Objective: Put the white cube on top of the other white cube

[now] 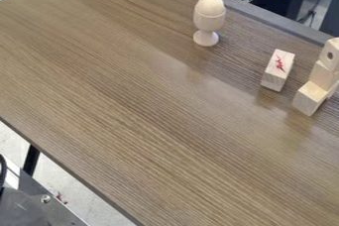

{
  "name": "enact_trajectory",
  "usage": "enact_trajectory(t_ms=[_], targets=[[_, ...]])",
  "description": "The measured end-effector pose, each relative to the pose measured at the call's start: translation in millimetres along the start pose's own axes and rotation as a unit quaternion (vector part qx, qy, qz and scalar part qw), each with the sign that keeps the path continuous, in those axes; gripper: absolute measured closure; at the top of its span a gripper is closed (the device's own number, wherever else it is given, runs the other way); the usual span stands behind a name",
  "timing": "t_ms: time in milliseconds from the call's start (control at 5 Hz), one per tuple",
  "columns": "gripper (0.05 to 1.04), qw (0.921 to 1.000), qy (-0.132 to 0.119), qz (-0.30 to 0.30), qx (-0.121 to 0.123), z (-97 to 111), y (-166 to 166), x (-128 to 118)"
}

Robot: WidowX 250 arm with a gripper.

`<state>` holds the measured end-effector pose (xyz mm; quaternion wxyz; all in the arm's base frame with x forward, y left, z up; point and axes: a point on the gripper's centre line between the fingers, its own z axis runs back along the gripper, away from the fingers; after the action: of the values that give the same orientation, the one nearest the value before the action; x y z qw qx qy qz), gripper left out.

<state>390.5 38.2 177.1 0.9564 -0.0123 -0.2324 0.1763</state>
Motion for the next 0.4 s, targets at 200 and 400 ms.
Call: enact_trajectory(t_ms=[200, 400], targets=[[0.083, 0.9998, 0.020, 0.000, 0.004, -11.7, 0.9, -7.8], [0.083, 0.9967, 0.050, -0.062, -0.018, -21.4, -8.6, -7.9]])
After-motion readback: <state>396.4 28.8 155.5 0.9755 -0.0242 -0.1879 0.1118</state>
